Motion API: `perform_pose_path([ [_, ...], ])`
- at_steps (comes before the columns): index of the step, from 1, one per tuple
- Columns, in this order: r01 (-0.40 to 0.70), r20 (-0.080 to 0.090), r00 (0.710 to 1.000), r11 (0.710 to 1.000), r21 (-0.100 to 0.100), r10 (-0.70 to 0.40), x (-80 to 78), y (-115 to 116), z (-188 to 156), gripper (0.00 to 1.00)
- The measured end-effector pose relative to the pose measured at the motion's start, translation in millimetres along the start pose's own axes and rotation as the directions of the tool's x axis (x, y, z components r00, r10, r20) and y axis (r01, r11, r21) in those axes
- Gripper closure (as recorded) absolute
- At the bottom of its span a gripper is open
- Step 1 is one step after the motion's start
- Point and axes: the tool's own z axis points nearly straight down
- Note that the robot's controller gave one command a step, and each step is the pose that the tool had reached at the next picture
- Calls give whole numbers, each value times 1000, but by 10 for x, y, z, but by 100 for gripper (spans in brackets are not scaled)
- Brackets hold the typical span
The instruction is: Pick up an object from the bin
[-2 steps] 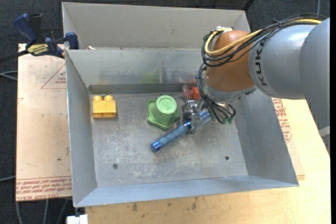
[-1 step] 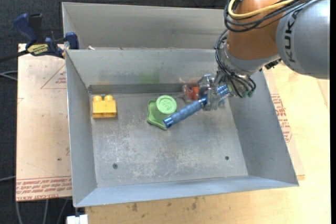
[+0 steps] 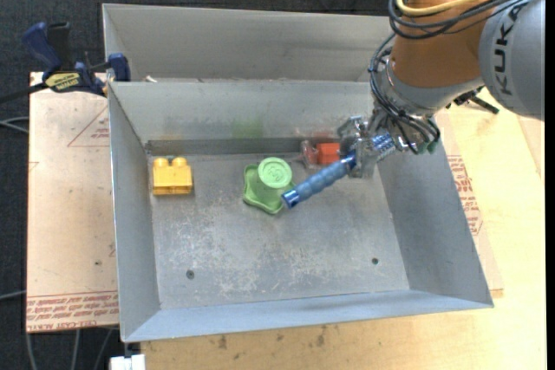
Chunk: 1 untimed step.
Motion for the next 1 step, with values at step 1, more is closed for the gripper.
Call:
perform_pose_path([
  [1, 1, -3, 1000, 1000, -1, -1, 2, 7, 20, 0],
])
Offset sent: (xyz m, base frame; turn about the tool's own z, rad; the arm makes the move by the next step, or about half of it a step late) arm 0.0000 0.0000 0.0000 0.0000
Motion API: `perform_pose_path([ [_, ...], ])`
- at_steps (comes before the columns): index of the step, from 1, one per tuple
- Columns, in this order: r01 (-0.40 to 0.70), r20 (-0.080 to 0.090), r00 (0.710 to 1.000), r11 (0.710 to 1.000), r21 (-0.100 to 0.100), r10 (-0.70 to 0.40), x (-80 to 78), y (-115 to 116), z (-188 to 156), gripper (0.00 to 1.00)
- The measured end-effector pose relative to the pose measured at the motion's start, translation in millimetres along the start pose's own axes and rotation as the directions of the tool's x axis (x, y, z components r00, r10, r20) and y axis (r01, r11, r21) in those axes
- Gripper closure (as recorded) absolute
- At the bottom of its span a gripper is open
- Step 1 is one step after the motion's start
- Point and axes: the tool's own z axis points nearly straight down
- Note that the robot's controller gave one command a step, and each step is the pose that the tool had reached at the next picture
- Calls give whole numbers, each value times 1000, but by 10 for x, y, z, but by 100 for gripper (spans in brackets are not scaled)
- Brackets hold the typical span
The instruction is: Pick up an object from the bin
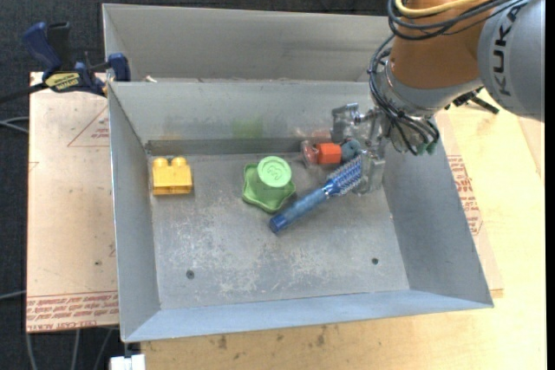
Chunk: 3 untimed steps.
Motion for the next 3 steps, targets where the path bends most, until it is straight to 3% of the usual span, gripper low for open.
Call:
perform_pose_path([
  [1, 43, -9, 999, 999, -2, -43, 52, -203, 1240, 0],
  [2, 43, -2, 999, 999, -1, -43, 32, -203, 1197, 100],
  [3, 43, -1, 999, 999, 0, -43, 27, -204, 1190, 0],
])
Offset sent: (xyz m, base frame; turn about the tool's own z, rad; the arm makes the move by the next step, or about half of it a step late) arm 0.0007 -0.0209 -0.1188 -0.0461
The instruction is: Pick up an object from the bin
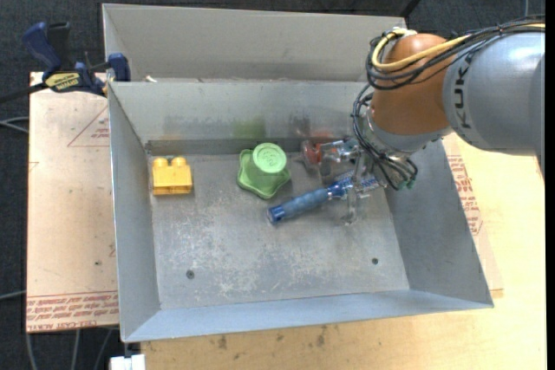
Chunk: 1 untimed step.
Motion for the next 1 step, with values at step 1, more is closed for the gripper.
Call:
perform_pose_path([
  [1, 0, -2, 1000, 1000, -1, 0, 5, 2, 7, 100],
])
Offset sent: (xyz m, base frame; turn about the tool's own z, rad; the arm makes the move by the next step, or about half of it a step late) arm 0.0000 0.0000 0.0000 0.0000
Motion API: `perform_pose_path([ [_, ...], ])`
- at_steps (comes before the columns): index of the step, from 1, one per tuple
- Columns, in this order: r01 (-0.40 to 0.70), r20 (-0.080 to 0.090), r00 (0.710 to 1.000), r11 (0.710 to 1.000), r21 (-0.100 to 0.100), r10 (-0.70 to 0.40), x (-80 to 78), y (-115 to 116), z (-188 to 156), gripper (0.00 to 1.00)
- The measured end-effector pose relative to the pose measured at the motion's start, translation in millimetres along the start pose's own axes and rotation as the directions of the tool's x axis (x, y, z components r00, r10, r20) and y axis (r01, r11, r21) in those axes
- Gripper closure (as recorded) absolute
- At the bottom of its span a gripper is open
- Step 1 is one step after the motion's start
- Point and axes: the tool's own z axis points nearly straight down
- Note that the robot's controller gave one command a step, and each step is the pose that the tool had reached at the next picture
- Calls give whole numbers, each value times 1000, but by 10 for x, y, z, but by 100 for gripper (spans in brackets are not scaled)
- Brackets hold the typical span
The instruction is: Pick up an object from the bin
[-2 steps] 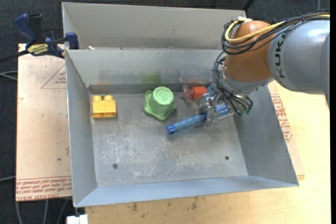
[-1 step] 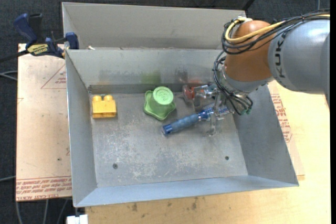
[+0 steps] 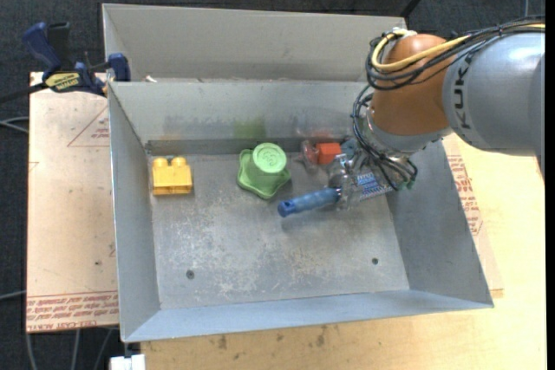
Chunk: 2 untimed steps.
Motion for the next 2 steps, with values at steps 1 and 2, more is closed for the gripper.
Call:
perform_pose_path([
  [1, -37, 9, 999, 999, 5, 37, 7, -274, -1056, 100],
  [2, 532, 2, 847, 847, 3, -532, 134, -500, -1405, 100],
])
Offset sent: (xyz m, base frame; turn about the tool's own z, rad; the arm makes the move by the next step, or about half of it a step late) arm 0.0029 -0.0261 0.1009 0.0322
